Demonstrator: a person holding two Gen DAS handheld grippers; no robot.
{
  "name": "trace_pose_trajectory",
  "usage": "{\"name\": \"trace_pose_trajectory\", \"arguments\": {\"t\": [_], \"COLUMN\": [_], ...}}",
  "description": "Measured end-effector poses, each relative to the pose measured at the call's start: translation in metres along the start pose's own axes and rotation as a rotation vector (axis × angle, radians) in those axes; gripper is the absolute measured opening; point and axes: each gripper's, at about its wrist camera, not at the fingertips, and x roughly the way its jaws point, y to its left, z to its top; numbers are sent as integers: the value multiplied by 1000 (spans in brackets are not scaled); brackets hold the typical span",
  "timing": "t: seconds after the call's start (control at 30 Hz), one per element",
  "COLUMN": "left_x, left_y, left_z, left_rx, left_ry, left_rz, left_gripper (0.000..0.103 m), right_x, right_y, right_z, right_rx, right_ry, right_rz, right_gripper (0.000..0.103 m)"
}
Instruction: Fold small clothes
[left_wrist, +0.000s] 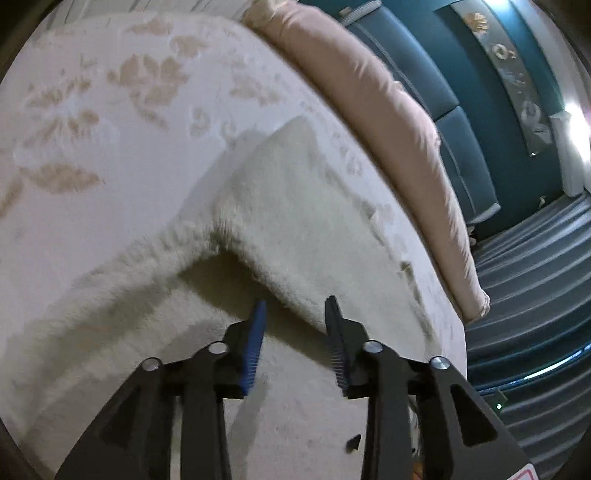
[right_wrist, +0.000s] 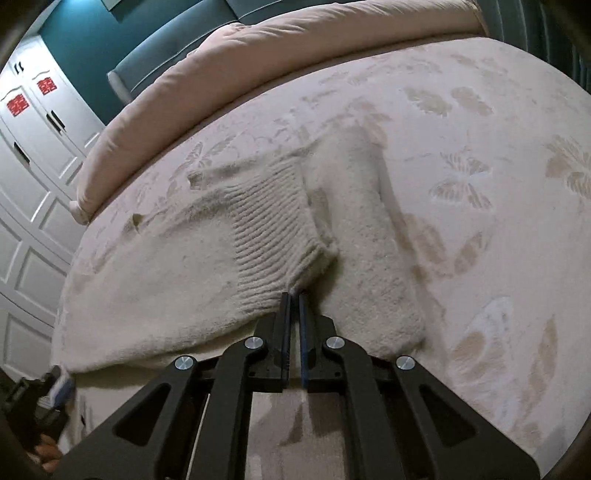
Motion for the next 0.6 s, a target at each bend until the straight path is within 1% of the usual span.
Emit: {"name": "trace_pose_trajectory", "arguments": {"t": [0.03, 0.1, 0.13, 0.17, 0.2, 0.23, 0.27, 0.3, 0.33, 0.37, 0.4, 0.47, 0.5, 0.53, 0.57, 0.6], "left_x": [8, 19, 20, 20, 19, 18, 15, 12, 9, 5, 3, 0, 0, 5, 11, 16], "left_y": [2, 9, 14, 20, 22, 24, 24, 25, 24, 23, 20, 19, 24, 28, 38, 42], "left_z": [3, 12, 14, 21, 25, 30, 36, 41, 43, 45, 46, 46, 44, 44, 41, 40], "left_rx": [-25, -80, -105, -145, -154, -154, -143, -133, -127, -104, -74, -19, -10, -19, -42, -46], "left_ry": [13, 24, 18, -10, -28, -49, -67, -81, -88, -100, -113, -142, -142, -135, -113, -109], "left_rz": [8, 23, 21, 6, 5, 17, 27, 26, 26, 31, 50, 97, 120, 125, 124, 131], "left_gripper": [32, 33, 33, 32, 28, 15, 7, 7, 6, 6, 6, 5, 5, 5, 6, 6], "right_x": [-1, -5, -5, -6, -2, 3, 8, 9, 4, -7, -25, -49, -48, -39, -12, 11], "right_y": [0, 3, 6, 7, 13, 14, 18, 23, 32, 39, 49, 56, 52, 48, 36, 23], "right_z": [2, 8, 11, 13, 15, 19, 22, 24, 27, 29, 31, 30, 26, 24, 19, 12], "right_rx": [0, 7, 13, 24, 35, 44, 47, 40, 25, 12, -9, -25, -37, -42, -42, -30], "right_ry": [4, 9, 7, 1, 5, 21, 44, 59, 48, 1, -59, -146, -163, -142, -59, 21], "right_rz": [1, 7, 14, 29, 44, 46, 27, 27, 63, 99, 168, 282, 251, 197, 104, 17], "right_gripper": [6, 15, 32, 47, 49, 47, 29, 17, 6, 6, 6, 5, 5, 6, 6, 5]}}
